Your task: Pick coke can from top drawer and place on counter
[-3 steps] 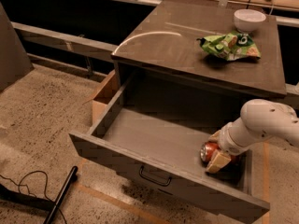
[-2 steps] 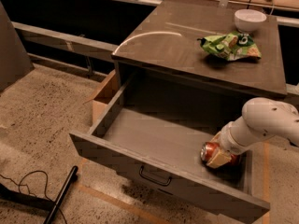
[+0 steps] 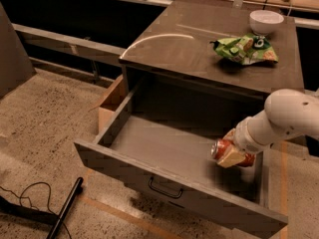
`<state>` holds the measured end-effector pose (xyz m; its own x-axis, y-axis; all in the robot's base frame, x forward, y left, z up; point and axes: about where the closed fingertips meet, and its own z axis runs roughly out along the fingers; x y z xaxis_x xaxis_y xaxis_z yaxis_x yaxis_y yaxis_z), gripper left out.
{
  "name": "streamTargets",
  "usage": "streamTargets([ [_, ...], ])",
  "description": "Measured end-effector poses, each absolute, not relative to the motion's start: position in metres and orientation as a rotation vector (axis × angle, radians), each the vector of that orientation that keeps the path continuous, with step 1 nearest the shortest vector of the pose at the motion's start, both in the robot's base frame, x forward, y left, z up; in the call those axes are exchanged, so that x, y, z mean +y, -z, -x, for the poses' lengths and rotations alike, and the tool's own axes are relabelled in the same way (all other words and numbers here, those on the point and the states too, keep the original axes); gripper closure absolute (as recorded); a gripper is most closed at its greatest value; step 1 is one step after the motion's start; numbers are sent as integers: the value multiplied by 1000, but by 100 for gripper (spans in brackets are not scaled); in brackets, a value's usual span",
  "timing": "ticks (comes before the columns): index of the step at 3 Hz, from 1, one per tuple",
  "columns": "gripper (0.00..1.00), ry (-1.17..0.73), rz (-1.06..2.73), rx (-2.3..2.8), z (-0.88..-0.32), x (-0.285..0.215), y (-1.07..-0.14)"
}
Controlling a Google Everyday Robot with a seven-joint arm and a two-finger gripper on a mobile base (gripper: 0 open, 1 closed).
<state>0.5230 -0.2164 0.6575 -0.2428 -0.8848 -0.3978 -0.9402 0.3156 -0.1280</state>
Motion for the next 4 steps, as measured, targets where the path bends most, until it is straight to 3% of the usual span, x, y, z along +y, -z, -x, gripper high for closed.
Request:
streamTargets([
  [2,100,-244,1515,1996,-542,-177,-781],
  [4,100,-306,1323,1740,-598,-148,-878],
])
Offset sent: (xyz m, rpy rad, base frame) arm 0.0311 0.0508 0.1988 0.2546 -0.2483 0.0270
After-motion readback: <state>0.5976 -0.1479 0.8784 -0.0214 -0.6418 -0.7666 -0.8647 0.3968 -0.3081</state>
